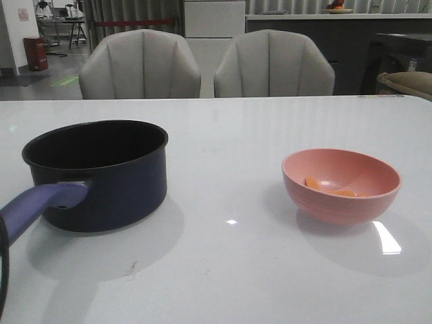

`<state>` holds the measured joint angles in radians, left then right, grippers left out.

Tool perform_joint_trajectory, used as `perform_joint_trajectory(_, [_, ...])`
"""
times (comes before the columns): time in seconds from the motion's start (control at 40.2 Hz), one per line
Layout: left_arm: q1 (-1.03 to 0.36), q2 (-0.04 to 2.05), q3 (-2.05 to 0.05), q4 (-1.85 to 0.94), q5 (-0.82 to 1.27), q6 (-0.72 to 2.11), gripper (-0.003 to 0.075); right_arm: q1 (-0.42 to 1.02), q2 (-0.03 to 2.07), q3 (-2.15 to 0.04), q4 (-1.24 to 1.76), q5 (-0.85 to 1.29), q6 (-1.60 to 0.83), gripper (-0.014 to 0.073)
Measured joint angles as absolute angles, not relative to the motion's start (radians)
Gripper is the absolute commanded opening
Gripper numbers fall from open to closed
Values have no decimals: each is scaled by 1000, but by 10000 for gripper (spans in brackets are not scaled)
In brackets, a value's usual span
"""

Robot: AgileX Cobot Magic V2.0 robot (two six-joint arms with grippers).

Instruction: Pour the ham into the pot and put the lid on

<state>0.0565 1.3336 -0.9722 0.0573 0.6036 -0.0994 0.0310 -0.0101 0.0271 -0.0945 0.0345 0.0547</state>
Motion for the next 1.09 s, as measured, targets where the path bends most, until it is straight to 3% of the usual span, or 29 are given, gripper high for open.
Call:
perform_joint_trajectory(0.348, [-3, 870, -713, 12, 407, -96, 565, 31, -10, 27, -95, 34, 55, 148])
perform_joint_trajectory(0.795, [-114, 237, -421, 70, 411, -96, 565, 31, -10, 27, -95, 34, 55, 148])
perform_joint_trajectory(1.093, [-178, 30, -307, 80, 390, -96, 565, 31, -10, 27, -95, 34, 55, 148])
